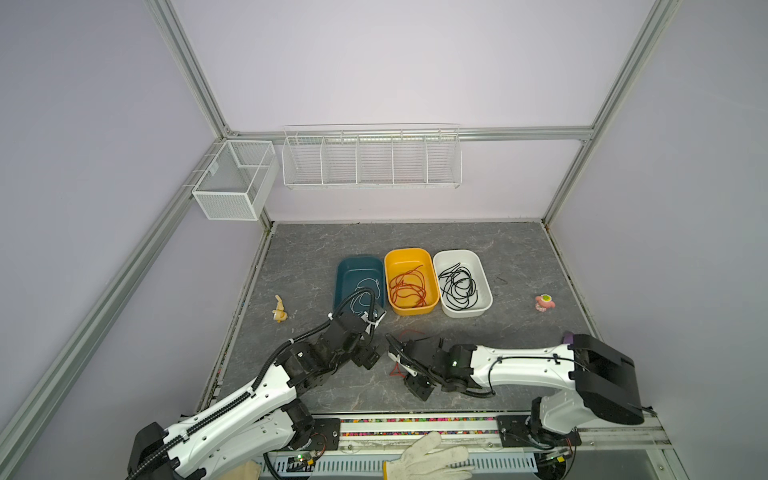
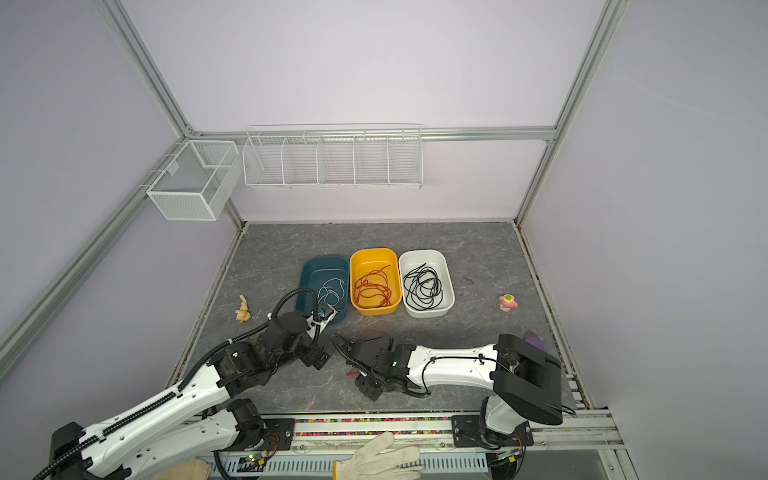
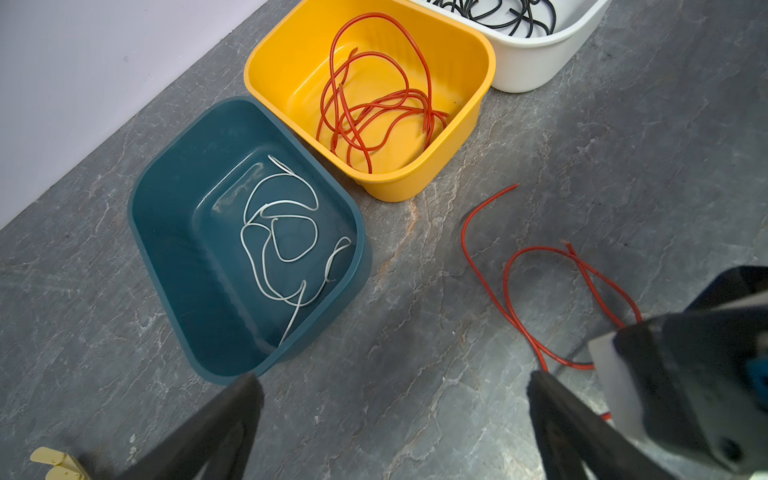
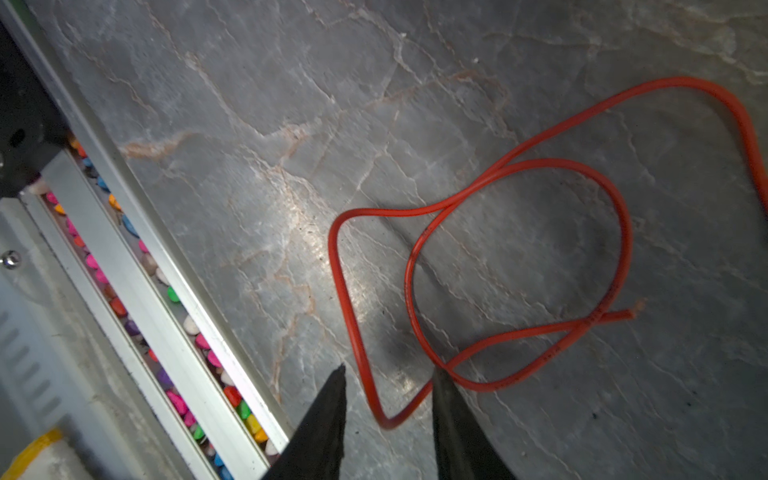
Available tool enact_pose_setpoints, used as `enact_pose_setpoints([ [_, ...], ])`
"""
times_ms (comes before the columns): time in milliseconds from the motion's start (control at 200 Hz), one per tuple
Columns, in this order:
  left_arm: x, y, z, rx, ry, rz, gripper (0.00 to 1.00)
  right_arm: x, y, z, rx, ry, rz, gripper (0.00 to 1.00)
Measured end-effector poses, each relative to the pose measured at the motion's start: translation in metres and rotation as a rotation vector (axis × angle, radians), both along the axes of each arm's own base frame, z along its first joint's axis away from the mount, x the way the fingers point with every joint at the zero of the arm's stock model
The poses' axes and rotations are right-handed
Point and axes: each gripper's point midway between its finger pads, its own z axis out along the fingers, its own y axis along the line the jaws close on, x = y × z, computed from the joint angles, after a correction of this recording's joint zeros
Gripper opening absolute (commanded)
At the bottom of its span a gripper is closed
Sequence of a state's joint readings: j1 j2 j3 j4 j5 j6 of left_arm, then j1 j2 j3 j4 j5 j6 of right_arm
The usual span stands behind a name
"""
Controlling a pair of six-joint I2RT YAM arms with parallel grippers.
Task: Untangle the cables
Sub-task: 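Lower the right gripper onto the short red cable and close it, then lift the short red cable and carry it over the yellow tub with the right gripper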
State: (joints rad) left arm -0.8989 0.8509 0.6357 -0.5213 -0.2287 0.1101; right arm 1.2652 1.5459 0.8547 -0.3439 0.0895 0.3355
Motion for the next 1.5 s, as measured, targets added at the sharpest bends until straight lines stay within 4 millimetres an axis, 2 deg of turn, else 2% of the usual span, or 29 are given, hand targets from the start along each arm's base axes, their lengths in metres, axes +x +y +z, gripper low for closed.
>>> enact_pose_setpoints([
  [280, -0.001, -0.001, 0.0, 0.0, 0.0, -0.005, 0.99, 0.0, 0.001, -0.001, 0.002, 0.0, -0.001, 0.21],
  [465, -0.001, -0.001, 0.0, 0.001, 0.0, -0.005, 0.99, 0.002, 0.0, 0.0, -0.001, -0.008, -0.002, 0.07],
  [680, -0.001, -0.001, 0.0, 0.001, 0.0, -0.006, 0.99, 0.003, -0.001, 0.004, 0.004, -0.019, -0.012, 0.07],
  [1035, -0.002, -0.002, -0.001, 0.007, 0.001, -0.013, 0.99, 0.007, -0.008, 0.05, 0.102, -0.08, -0.03, 0.07],
  [1504, -0.002, -0.002, -0.003, 0.014, 0.005, -0.013, 0.99, 0.007, -0.032, 0.093, 0.182, -0.14, -0.053, 0.07],
])
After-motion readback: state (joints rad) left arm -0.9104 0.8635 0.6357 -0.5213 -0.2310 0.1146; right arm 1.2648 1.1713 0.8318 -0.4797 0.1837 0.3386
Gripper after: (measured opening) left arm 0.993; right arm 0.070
